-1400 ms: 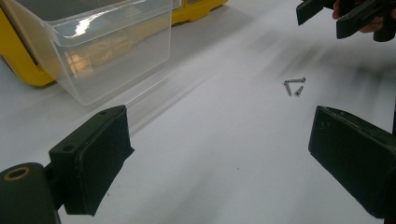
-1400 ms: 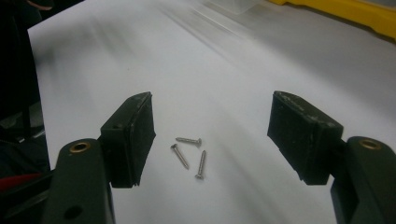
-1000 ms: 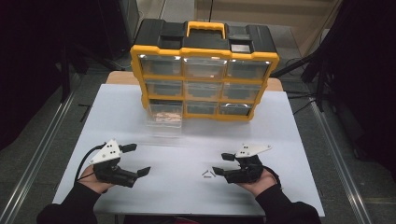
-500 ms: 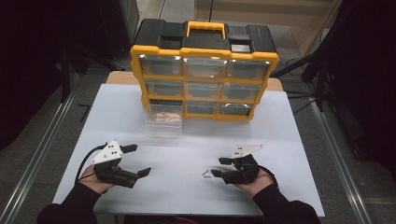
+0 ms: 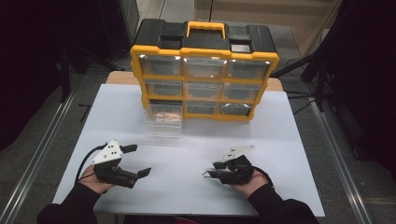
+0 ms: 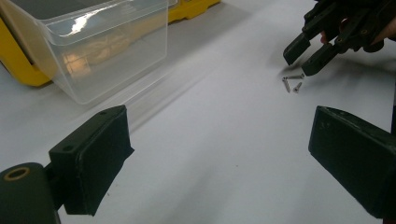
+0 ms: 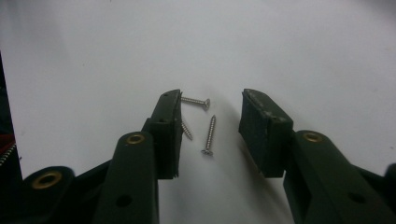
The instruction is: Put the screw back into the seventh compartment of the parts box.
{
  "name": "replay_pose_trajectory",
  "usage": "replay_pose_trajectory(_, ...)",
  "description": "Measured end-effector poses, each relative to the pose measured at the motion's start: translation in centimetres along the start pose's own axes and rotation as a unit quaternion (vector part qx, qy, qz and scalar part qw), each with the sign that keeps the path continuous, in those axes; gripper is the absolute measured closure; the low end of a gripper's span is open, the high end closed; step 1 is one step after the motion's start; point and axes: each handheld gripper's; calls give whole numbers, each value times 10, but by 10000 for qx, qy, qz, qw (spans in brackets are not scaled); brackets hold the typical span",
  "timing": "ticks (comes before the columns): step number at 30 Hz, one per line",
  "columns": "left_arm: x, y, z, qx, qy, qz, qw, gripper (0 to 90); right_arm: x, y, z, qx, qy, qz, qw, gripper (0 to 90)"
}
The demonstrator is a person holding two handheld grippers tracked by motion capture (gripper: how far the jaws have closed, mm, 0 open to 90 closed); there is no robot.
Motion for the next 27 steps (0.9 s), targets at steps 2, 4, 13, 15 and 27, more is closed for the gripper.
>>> replay_pose_trajectory(2,0,0,0,13,1,7,10000,55,-1,0,-1,-52,-15,9,10000,655)
replay_pose_trajectory(4,0,0,0,11,-3,4,10000,55,-1,0,-3,-91,-60,85,9999,680)
replay_pose_trajectory(13,-1,0,1,16,6,3,10000,55,-7,0,-8,-165,-322,311,9989,775)
replay_pose_trajectory(15,-1,0,1,26,10,18,10000,55,-10,-1,-8,-168,-487,460,9976,806)
replay_pose_trajectory(27,0,0,1,33,8,-7,10000,55,-5,2,-8,-282,-277,344,9986,891)
Point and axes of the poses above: each handheld gripper's, and its own axes: z roughly backward along the jaws, y roughly out of its top, x roughly to its right, and after that the axes turned 6 degrees about -y, right-handed
